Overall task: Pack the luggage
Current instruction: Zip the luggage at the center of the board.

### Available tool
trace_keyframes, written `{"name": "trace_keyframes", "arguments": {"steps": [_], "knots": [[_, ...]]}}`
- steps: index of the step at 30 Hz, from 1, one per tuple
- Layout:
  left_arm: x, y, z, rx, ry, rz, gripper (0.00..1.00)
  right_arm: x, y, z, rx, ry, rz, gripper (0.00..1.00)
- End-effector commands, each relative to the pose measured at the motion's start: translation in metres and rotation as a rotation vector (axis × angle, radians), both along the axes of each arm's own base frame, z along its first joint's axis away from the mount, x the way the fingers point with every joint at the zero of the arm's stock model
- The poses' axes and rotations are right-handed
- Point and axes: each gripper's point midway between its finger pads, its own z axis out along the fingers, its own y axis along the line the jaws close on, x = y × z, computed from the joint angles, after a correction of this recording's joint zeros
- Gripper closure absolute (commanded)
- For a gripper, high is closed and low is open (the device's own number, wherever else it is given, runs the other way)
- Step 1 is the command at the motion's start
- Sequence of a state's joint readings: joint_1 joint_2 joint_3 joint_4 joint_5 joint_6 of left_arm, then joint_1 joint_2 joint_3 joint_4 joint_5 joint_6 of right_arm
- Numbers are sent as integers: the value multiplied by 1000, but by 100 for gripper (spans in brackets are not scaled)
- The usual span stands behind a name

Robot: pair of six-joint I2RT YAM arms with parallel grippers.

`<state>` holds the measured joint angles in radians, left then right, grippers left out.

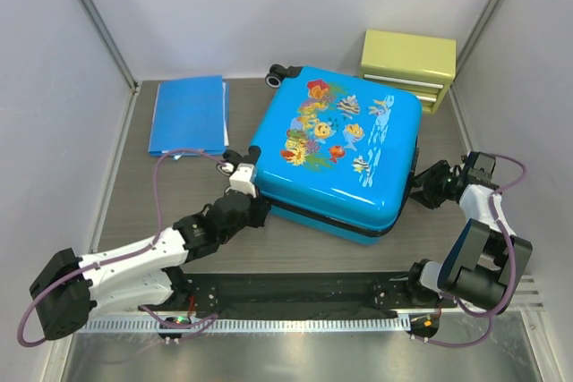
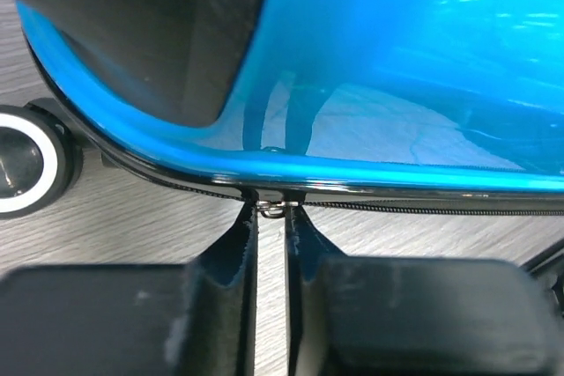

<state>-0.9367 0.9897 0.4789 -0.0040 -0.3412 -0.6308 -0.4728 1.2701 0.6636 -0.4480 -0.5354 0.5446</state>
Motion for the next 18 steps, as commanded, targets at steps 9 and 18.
{"name": "trace_keyframes", "arguments": {"steps": [9,18], "knots": [[29,46,24,63,-112,264,100,-24,10,-31,17,160,12,88],[33,79,24,100,-130,352,100,-17,4,-26,-3,154,-6,99]]}}
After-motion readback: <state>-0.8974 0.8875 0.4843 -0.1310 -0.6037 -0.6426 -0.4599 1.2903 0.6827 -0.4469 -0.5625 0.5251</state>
